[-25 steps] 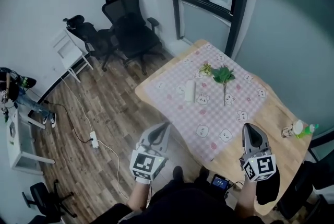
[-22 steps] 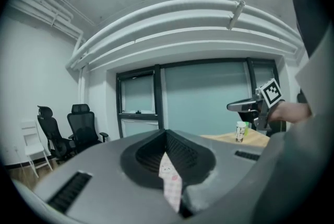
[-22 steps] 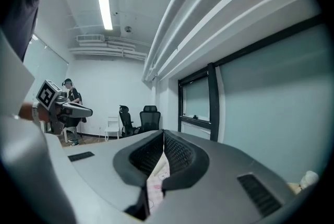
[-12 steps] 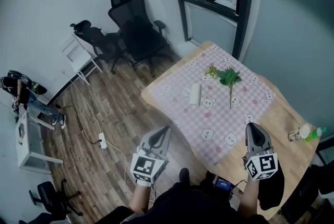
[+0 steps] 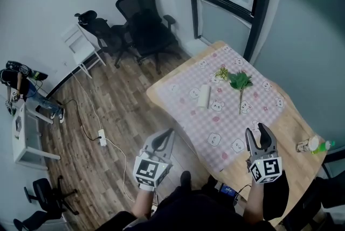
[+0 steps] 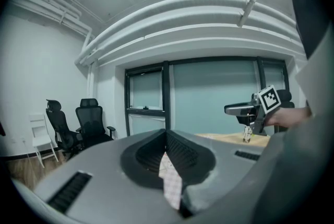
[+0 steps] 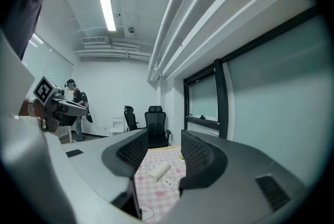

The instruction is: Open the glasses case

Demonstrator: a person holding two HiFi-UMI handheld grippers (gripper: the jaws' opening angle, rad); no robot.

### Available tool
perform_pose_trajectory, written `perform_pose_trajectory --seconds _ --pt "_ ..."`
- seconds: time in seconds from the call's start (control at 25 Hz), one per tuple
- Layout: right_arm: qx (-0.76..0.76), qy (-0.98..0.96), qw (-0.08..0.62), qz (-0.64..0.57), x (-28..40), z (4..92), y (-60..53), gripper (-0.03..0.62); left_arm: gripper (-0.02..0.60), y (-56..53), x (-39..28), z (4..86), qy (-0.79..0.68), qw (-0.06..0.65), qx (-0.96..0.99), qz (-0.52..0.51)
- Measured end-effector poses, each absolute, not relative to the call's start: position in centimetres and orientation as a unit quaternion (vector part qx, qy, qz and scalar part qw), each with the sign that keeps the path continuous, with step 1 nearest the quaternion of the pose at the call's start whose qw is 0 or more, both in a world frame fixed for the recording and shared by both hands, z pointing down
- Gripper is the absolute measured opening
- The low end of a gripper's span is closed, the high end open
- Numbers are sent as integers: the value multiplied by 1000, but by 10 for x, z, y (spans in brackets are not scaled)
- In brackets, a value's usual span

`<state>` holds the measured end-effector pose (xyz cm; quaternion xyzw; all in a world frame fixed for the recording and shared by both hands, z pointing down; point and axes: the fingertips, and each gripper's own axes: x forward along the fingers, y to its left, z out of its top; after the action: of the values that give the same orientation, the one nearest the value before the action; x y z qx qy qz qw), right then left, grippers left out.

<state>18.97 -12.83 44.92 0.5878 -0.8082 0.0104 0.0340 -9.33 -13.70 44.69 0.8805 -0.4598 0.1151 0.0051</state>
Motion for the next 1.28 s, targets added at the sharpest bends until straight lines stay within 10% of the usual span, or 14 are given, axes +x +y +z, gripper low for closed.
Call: perform_pose_trajectory --seconds 0.4,0.88,1.28 --pt "554 -795 229 -95 171 529 -243 204 2 -143 -103 469 -474 28 870 133" --pt "284 -751 502 -321 -5 746 -374 204 2 -123 -163 503 -530 62 824 190" --pt "232 -724 566 -320 -22 819 -373 204 0 -126 -185 484 -556 58 809 180"
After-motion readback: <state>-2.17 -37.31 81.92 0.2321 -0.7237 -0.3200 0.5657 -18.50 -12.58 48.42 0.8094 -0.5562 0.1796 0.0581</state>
